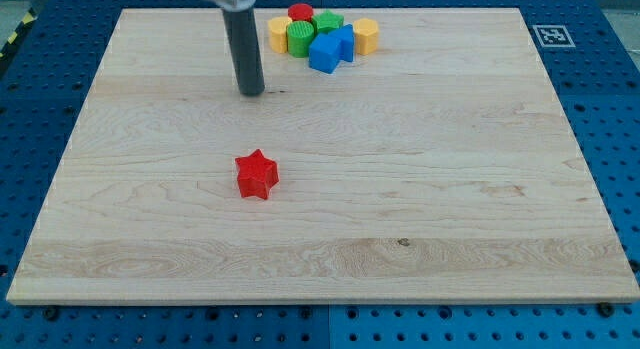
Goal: Separate the group of blocks
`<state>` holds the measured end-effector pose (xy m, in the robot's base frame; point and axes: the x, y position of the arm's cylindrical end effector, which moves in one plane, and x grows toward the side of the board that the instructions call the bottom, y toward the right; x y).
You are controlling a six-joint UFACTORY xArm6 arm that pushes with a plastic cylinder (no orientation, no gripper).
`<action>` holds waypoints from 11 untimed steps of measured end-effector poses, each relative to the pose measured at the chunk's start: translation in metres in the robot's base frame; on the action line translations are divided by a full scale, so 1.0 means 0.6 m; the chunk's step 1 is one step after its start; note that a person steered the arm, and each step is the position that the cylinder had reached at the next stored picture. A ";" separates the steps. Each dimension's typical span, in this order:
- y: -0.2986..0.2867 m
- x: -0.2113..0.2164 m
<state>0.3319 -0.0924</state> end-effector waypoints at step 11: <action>0.210 -0.008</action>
